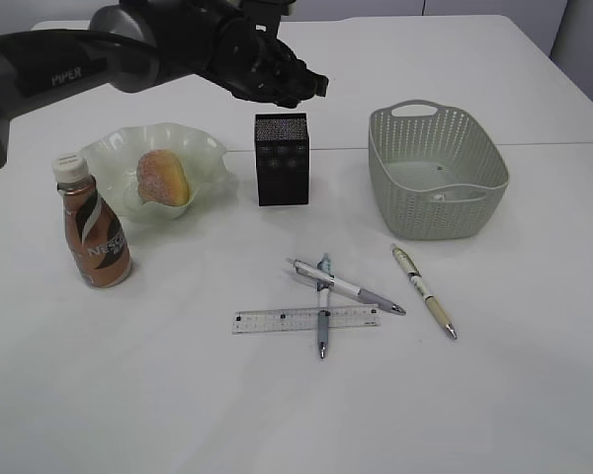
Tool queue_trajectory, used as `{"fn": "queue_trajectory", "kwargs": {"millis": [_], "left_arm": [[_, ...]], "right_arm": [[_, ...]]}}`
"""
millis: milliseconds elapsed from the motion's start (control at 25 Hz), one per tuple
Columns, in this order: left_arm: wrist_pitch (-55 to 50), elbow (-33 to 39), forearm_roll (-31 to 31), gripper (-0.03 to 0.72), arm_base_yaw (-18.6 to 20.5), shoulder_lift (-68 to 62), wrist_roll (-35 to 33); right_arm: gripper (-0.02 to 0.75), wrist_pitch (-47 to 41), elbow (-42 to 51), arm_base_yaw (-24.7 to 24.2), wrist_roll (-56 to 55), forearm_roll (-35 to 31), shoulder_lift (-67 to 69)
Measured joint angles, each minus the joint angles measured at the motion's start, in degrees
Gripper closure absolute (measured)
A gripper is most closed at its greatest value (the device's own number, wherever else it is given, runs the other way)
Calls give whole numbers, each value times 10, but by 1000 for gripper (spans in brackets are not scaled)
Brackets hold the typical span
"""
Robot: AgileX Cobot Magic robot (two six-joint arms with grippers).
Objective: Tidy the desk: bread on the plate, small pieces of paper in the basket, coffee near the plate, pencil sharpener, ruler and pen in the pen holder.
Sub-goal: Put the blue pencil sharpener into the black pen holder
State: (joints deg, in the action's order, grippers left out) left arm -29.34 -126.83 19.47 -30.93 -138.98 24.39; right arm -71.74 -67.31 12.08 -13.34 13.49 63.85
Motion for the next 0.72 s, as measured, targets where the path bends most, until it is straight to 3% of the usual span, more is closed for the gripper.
{"fn": "queue_trajectory", "kwargs": {"millis": [720], "left_arm": [[10,0,4,321,0,0,0]], "right_arm": [[271,-1,0,0,0,1,0]]}}
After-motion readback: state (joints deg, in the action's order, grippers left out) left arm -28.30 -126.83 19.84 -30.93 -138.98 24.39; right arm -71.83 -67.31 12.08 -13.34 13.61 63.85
